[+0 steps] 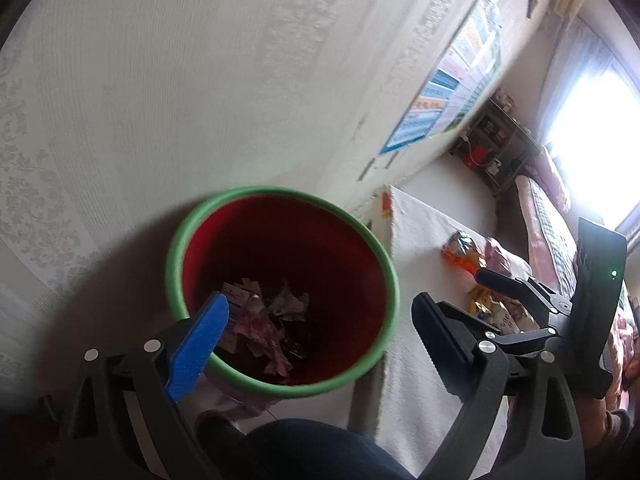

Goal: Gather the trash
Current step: 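Move both open tools back over the trash on the table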

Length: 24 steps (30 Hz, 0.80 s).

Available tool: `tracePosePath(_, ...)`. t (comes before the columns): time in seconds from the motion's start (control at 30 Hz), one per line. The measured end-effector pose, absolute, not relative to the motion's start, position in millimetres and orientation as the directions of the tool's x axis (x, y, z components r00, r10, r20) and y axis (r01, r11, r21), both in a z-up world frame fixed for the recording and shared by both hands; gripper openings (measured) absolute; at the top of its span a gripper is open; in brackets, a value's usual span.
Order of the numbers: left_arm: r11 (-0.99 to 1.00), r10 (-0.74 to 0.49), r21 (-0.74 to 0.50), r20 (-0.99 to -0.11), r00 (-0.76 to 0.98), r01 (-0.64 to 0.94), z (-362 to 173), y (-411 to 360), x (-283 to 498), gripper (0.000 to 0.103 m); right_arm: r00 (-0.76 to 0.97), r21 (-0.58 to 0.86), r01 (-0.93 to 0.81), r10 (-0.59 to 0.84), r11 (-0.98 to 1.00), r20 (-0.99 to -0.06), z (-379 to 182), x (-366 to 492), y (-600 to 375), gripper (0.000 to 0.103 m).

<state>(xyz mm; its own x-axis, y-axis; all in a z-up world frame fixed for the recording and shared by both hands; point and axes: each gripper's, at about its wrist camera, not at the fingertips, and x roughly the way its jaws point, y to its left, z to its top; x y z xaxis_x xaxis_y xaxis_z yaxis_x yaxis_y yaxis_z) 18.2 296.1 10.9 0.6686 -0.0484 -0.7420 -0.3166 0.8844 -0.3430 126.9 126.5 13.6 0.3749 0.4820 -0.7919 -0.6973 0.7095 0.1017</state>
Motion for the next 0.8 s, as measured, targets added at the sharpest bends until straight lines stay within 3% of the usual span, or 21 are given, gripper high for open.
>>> tracePosePath(0.8,0.956,-0.172,-0.284,-0.755,0.633,-0.08,29.1,126.5,52.4,0.089,0.577,0.095,-0.386,0.321,0.917,-0.751,34.5,117.4,-110.8,0.098)
